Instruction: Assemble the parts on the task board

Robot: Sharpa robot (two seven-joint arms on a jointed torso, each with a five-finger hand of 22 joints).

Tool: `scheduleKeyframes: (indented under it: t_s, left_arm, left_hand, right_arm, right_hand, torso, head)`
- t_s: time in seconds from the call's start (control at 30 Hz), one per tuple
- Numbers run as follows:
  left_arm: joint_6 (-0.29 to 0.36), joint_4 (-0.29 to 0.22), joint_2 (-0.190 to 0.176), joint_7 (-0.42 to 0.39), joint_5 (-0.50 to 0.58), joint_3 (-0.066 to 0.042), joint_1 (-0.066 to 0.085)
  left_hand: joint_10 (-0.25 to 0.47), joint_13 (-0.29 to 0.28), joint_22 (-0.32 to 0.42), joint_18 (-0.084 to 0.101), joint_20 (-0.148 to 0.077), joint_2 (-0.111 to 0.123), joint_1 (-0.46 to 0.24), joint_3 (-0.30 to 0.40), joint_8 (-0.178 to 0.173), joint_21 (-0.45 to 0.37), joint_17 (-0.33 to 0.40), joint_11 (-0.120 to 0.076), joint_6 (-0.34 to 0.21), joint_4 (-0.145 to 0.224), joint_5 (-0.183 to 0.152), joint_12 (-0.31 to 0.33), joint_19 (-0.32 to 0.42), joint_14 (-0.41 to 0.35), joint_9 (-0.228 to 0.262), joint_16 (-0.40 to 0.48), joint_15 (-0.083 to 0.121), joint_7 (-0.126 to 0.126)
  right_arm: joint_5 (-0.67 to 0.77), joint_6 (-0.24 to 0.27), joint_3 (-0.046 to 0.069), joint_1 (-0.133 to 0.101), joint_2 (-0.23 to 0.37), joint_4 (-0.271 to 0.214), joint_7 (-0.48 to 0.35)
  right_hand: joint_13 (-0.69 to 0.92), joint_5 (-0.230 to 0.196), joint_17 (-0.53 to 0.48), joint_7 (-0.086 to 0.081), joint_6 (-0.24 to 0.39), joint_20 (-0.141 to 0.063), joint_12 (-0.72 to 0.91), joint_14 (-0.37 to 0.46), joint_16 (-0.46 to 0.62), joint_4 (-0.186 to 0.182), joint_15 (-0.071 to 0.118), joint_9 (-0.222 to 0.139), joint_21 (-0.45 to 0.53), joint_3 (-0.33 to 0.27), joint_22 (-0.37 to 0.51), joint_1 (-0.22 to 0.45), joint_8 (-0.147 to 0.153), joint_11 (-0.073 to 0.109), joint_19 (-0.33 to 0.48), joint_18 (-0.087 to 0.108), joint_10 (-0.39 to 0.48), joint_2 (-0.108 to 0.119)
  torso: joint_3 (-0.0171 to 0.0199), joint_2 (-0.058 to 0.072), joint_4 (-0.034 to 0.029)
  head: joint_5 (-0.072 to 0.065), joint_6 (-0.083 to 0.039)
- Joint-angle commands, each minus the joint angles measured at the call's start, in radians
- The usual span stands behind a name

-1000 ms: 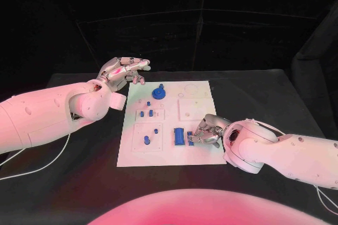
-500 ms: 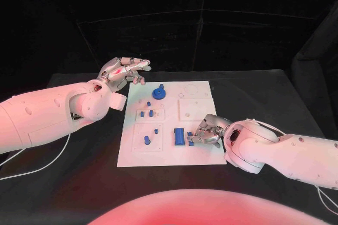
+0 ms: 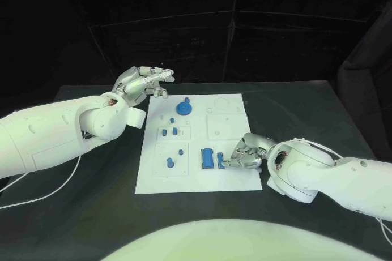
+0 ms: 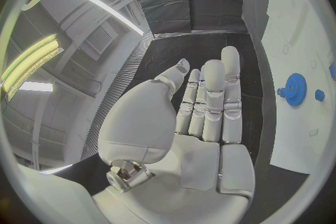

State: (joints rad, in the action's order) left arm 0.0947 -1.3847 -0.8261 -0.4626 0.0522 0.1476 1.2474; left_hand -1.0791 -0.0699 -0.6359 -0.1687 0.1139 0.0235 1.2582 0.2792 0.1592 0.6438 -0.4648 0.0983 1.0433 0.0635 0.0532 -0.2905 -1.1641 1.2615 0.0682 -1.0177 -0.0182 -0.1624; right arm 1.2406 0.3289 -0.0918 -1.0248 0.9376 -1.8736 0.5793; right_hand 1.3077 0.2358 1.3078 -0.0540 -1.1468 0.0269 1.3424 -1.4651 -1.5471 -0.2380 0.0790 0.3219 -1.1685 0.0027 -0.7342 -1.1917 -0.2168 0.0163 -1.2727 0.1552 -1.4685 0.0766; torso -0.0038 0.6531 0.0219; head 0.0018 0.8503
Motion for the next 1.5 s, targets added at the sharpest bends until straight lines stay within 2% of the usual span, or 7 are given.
scheduleKeyframes:
  t_s: [0.03, 0.37, 0.6, 0.77, 0.9, 1.17, 1.5]
  left_arm:
    - [-0.012, -0.002, 0.0, -0.002, 0.003, -0.001, 0.001]
    - [-0.012, -0.001, 0.001, -0.003, 0.003, -0.001, 0.001]
    - [-0.012, -0.001, 0.001, -0.002, 0.003, -0.001, 0.001]
    - [-0.012, -0.001, 0.001, -0.002, 0.003, -0.001, 0.001]
    - [-0.012, -0.001, 0.001, -0.002, 0.003, -0.001, 0.001]
    - [-0.012, 0.001, 0.001, -0.002, 0.003, -0.001, 0.001]
    - [-0.013, 0.002, 0.002, -0.002, 0.003, 0.0, 0.001]
  left_hand:
    - [0.009, 0.001, 0.001, -0.014, 0.005, -0.003, 0.004, -0.005, -0.003, -0.004, 0.001, 0.0, -0.005, 0.002, -0.002, 0.004, 0.005, -0.006, -0.001, 0.006, 0.002, -0.005]
    - [0.009, 0.001, 0.001, -0.014, 0.005, -0.003, 0.004, -0.005, -0.003, -0.004, 0.001, 0.0, -0.005, 0.002, -0.002, 0.004, 0.005, -0.006, -0.001, 0.006, 0.002, -0.005]
    - [0.009, 0.001, 0.001, -0.014, 0.005, -0.003, 0.004, -0.005, -0.003, -0.004, 0.001, 0.0, -0.005, 0.002, -0.002, 0.004, 0.005, -0.006, -0.001, 0.006, 0.002, -0.005]
    - [0.009, 0.001, 0.001, -0.014, 0.005, -0.003, 0.004, -0.005, -0.003, -0.004, 0.001, 0.0, -0.005, 0.002, -0.002, 0.004, 0.005, -0.006, -0.001, 0.006, 0.002, -0.005]
    - [0.01, 0.001, 0.002, -0.014, 0.005, -0.003, 0.003, -0.006, -0.003, -0.005, 0.002, 0.001, -0.006, 0.001, -0.002, 0.004, 0.005, -0.007, -0.001, 0.006, 0.002, -0.005]
    - [0.01, 0.001, 0.002, -0.014, 0.005, -0.003, 0.003, -0.006, -0.003, -0.005, 0.002, 0.001, -0.006, 0.001, -0.002, 0.004, 0.005, -0.007, -0.001, 0.006, 0.002, -0.005]
    - [0.01, 0.001, 0.002, -0.014, 0.005, -0.003, 0.003, -0.006, -0.003, -0.005, 0.002, 0.001, -0.006, 0.001, -0.002, 0.004, 0.005, -0.007, -0.001, 0.006, 0.002, -0.005]
  right_arm:
    - [0.006, -0.029, 0.0, -0.001, 0.001, 0.005, 0.001]
    - [0.019, -0.042, 0.0, -0.001, -0.036, 0.044, 0.023]
    - [0.035, -0.063, 0.0, -0.001, -0.063, 0.059, 0.025]
    - [0.045, -0.047, 0.0, -0.001, -0.061, 0.059, 0.025]
    - [0.051, -0.026, 0.0, -0.001, -0.052, 0.055, 0.021]
    - [0.053, 0.05, 0.0, -0.001, -0.024, 0.031, -0.048]
    - [0.04, 0.009, 0.0, -0.001, -0.036, 0.021, -0.103]
  right_hand:
    - [0.104, 0.009, 0.221, -0.004, 0.004, 0.001, -0.003, -0.097, 0.0, 0.01, 0.003, 0.002, 0.005, -0.002, -0.001, -0.014, 0.006, 0.001, 0.004, -0.016, -0.022, -0.01]
    - [0.104, 0.02, 0.221, -0.004, 0.004, 0.001, -0.005, -0.097, 0.0, 0.031, 0.003, 0.006, 0.005, -0.01, -0.001, -0.045, 0.008, 0.002, 0.004, -0.016, -0.021, -0.026]
    - [0.104, 0.01, 0.22, -0.003, 0.004, 0.001, -0.006, -0.097, 0.0, 0.05, 0.003, 0.009, 0.007, -0.02, 0.001, -0.065, 0.009, 0.003, 0.005, -0.015, -0.021, -0.024]
    - [0.104, 0.01, 0.22, -0.004, 0.003, 0.001, -0.006, -0.097, 0.0, 0.052, 0.003, 0.01, 0.007, -0.024, 0.001, -0.065, 0.009, 0.002, 0.006, -0.015, -0.021, -0.026]
    - [0.104, 0.028, 0.22, -0.004, 0.002, 0.001, -0.006, -0.097, 0.0, 0.051, 0.003, 0.012, 0.007, -0.032, 0.001, -0.062, 0.01, 0.002, 0.006, -0.015, -0.021, -0.033]
    - [0.105, 0.052, 0.221, -0.005, 0.003, 0.001, -0.005, -0.097, 0.0, 0.043, 0.003, 0.014, 0.007, -0.054, 0.001, -0.047, 0.013, 0.002, 0.005, -0.015, -0.022, -0.036]
    - [0.106, 0.04, 0.221, -0.005, 0.003, 0.002, -0.005, -0.097, 0.0, 0.045, 0.002, 0.016, 0.007, -0.073, -0.001, -0.045, 0.015, 0.001, 0.005, -0.015, -0.022, -0.027]
  torso:
    - [0.0005, 0.0, -0.0022]
    - [0.0006, 0.001, -0.0026]
    - [0.0003, 0.0, -0.0021]
    - [-0.0004, -0.001, 0.0011]
    - [-0.0001, -0.001, -0.0007]
    - [0.0009, 0.0, -0.0017]
    - [-0.0004, 0.001, -0.0017]
  head:
    - [0.0, 0.0]
    - [0.003, 0.005]
    - [0.003, 0.008]
    - [0.004, 0.008]
    - [0.003, 0.007]
    - [0.004, 0.004]
    - [0.004, 0.004]
